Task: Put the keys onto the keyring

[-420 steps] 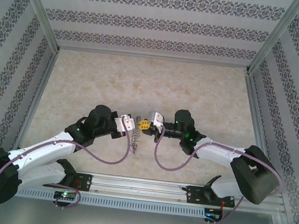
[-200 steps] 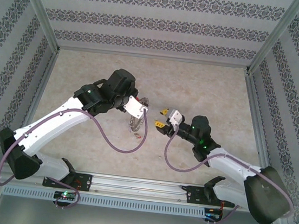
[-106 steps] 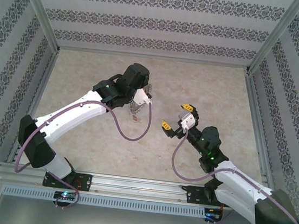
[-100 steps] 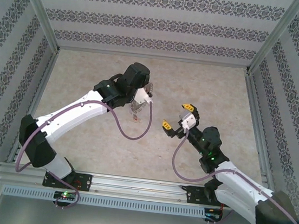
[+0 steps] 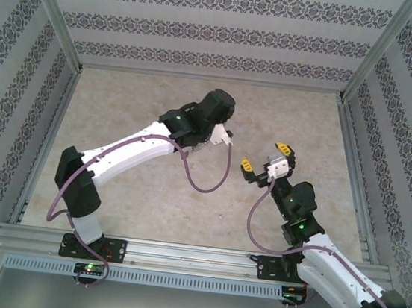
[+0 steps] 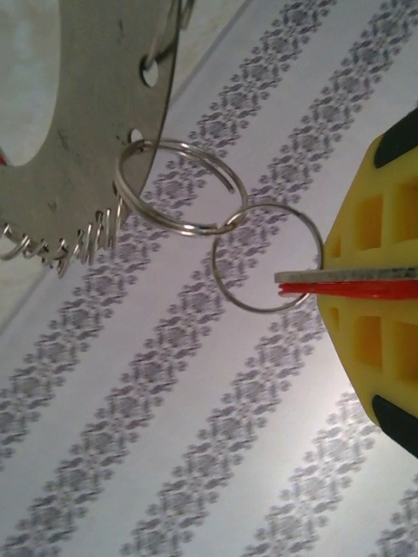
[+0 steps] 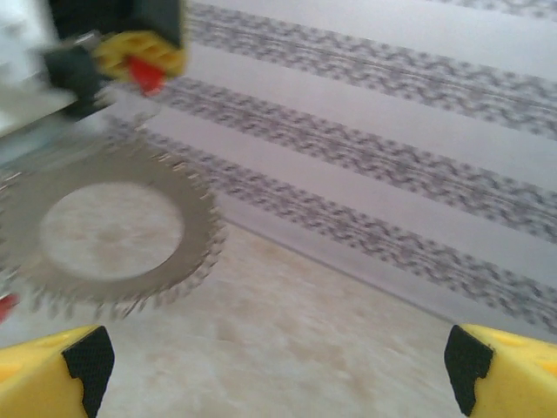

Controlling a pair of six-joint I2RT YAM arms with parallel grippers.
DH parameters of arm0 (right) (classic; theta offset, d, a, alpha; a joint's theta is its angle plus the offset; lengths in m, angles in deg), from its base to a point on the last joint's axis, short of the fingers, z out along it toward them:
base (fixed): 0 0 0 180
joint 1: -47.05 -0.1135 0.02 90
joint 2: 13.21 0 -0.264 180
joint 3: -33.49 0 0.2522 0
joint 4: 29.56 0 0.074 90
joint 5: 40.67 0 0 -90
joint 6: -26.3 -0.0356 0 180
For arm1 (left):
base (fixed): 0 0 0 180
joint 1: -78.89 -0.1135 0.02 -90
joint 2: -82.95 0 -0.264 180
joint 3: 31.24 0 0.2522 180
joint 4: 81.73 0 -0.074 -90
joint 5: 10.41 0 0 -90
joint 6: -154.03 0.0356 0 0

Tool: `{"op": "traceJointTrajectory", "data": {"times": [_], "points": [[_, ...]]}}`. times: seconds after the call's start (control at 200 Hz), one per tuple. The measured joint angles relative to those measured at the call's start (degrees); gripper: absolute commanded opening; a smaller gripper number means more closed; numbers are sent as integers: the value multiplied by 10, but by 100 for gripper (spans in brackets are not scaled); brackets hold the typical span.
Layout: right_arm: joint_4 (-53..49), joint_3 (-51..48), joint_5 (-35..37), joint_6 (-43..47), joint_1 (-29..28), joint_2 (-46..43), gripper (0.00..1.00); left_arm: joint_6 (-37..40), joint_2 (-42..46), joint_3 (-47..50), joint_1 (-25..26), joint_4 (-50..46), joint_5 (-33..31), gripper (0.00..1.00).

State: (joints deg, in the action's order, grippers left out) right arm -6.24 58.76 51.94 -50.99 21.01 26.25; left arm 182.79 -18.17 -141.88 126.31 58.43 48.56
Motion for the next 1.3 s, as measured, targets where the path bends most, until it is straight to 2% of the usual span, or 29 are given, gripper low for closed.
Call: {"op": "traceJointTrajectory", "data": {"times": [0.12, 0.22, 0.36, 0.5, 0.605, 0.799, 1.044, 1.304], "points": [[-44, -8, 69, -31, 65, -48, 98, 1, -52, -38, 25, -18, 18, 0], [-74, -8, 99, -47, 117, -83, 98, -6, -96, -92, 47, -45, 40, 0], [-99, -8, 111, -69, 165, -118, 98, -53, -156, -190, 78, -89, 82, 0], [-115, -9, 109, -86, 181, -120, 98, -110, -198, -257, 89, -127, 122, 0], [-125, -12, 100, -96, 182, -120, 98, -157, -232, -295, 74, -152, 165, 0], [-141, -13, 100, -103, 182, -127, 98, -201, -276, -300, 48, -184, 210, 0], [-163, -13, 100, -98, 182, -177, 98, -205, -284, -298, 2, -198, 249, 0], [-194, -13, 87, -95, 182, -195, 98, -218, -295, -287, -63, -200, 254, 0]]}}
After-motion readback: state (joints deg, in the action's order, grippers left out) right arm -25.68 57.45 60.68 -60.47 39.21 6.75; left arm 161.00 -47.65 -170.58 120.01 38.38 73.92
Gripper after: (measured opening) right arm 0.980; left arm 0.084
